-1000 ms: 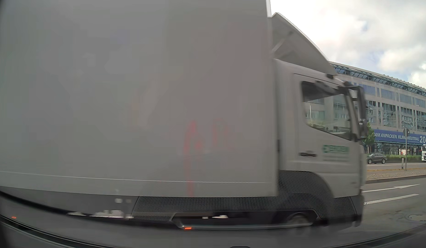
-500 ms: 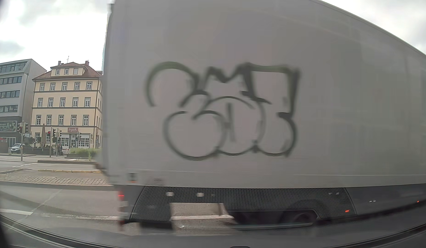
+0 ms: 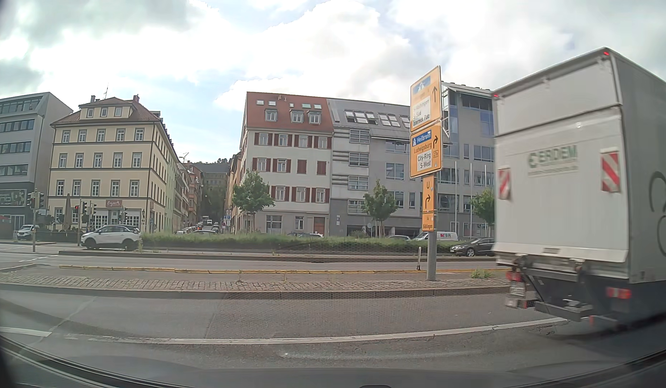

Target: Follow the waypoints while adhering to traffic rules and regulations

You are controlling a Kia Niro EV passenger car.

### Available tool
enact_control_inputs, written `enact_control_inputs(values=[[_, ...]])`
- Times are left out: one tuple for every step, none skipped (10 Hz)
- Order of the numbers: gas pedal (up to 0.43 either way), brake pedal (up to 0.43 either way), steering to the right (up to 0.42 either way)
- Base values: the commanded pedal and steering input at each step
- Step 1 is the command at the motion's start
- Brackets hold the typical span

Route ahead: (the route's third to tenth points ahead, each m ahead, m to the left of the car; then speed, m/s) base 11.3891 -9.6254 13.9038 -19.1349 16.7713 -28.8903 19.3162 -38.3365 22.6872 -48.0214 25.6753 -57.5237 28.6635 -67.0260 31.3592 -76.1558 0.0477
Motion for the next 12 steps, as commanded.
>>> enact_control_inputs(values=[[0.000,0.110,0.200],[0.000,0.110,0.200],[0.000,0.110,0.200],[0.000,0.067,0.200],[0.000,0.037,0.200],[0.000,0.000,0.200],[0.000,0.000,0.199],[0.000,0.000,0.198],[0.000,0.000,0.197],[0.000,0.000,0.195],[0.028,0.000,0.195],[0.067,0.000,0.195]])
